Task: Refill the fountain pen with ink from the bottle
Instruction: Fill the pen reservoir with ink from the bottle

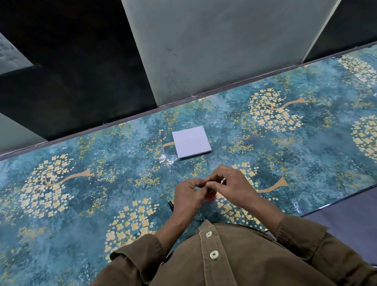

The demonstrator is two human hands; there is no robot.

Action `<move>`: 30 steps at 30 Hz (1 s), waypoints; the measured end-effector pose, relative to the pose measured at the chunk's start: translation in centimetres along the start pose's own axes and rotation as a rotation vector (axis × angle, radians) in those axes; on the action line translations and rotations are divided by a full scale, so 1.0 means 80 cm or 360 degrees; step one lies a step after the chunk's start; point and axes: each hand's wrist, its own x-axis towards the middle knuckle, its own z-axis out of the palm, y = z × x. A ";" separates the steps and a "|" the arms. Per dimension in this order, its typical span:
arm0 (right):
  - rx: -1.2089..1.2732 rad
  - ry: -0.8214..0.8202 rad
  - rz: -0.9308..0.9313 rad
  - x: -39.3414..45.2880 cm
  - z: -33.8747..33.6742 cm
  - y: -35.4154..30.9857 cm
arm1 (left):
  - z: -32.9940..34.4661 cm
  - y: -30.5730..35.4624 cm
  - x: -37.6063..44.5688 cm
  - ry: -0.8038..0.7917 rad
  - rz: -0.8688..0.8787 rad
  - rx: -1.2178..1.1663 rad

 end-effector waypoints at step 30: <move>0.0007 -0.0056 0.0041 0.001 -0.004 0.000 | 0.001 0.001 -0.001 -0.0018 0.0029 0.0003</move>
